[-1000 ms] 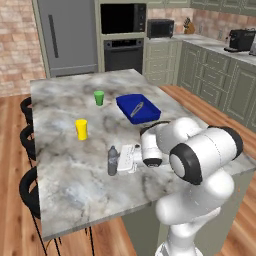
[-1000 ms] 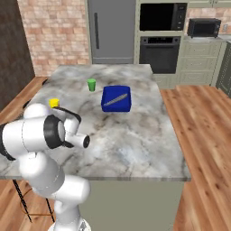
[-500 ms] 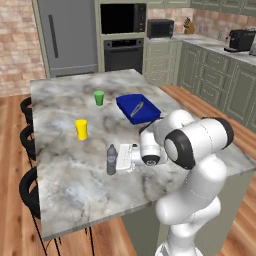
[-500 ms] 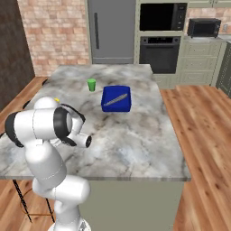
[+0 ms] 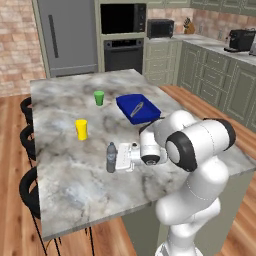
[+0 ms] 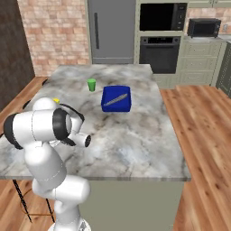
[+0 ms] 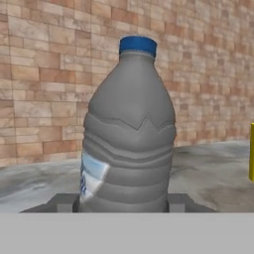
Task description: Place the drinks on the dining counter in a tight cluster.
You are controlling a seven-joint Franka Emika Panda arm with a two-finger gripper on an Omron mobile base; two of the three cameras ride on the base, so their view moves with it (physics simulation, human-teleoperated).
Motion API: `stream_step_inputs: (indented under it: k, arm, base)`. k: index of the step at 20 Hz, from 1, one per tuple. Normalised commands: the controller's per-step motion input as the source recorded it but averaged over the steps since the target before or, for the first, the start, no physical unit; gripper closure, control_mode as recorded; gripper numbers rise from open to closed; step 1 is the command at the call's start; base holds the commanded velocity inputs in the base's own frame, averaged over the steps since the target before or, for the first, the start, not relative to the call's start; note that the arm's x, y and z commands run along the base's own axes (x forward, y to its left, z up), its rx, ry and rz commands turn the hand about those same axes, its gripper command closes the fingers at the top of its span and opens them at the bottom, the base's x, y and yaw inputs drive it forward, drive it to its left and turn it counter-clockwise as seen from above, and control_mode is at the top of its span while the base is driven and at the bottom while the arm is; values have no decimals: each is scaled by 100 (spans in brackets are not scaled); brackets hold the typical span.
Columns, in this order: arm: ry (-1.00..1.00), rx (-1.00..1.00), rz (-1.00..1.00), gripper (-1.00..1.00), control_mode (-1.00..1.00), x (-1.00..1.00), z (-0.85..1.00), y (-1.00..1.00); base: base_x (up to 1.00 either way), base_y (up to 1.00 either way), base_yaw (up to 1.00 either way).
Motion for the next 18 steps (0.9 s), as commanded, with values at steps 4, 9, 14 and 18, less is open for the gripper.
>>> stream_step_inputs:
  k: [4, 9, 14, 18]
  arm:
    - [0, 0, 0, -100, -100, 0, 0, 0]
    - [0, 0, 0, -100, -100, -7, 0, 0]
    - [-1, 0, 0, -100, -100, -10, 0, 0]
    - [-8, 0, 0, -100, -100, -21, 0, 0]
  base:
    - [0, 0, 0]
    - [0, 0, 0]
    - [0, 0, 0]
    - [0, 0, 0]
